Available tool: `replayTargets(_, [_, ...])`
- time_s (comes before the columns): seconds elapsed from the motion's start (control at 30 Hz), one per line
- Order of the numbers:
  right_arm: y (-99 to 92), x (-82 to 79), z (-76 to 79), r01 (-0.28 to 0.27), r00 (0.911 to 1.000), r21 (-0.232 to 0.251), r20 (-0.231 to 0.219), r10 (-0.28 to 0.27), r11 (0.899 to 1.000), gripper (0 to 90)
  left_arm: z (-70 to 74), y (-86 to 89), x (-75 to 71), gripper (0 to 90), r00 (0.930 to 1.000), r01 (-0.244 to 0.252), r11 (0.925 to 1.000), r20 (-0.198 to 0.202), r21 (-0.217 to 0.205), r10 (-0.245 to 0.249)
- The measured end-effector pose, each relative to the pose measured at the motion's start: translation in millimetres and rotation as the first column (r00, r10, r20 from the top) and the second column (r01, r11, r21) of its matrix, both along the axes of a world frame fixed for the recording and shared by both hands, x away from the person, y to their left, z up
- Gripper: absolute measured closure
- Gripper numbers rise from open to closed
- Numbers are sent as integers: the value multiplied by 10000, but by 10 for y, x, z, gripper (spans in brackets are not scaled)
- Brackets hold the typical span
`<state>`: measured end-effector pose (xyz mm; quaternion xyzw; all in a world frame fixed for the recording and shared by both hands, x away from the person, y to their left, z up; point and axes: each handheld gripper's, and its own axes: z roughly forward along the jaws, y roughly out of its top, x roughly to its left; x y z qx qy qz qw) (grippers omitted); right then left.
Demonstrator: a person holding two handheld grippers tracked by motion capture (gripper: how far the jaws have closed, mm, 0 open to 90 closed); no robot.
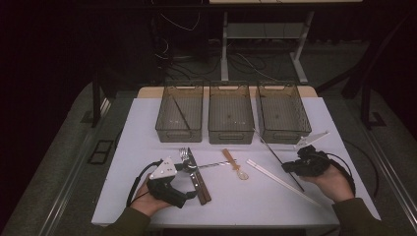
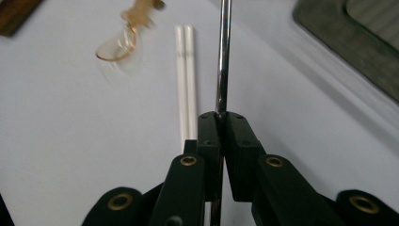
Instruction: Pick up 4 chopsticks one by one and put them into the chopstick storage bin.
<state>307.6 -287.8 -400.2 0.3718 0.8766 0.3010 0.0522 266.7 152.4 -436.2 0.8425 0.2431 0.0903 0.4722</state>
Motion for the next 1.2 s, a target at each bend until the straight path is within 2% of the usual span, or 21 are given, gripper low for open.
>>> replayTargets(0.17, [44,-6,11,-183,9987,555,479,157,9983,852,-1,-1,0,0,10000,-3,10000,-5,-7,3])
replayTargets(0.37, [82,13,4,-238,9969,1152,777,149,9931,853,-2,-1,0,0,10000,-19,10000,-10,-16,19])
replayTargets(0.63, [103,40,25,-116,9928,1983,1188,-123,9801,853,-2,-1,0,0,10000,-9,10000,3,13,9])
replayTargets(0.73, [109,51,36,-37,9918,2340,1248,-262,9722,852,-1,-2,-1,0,10000,-14,10000,2,12,14])
replayTargets(0.9, [129,78,52,27,9906,2719,1309,-398,9623,852,-2,-5,-3,0,10000,-57,10000,-1,-50,57])
replayTargets(1.2, [218,101,77,-95,9876,2947,1528,-373,9556,852,0,-7,-6,0,10000,-72,9999,6,-71,72])
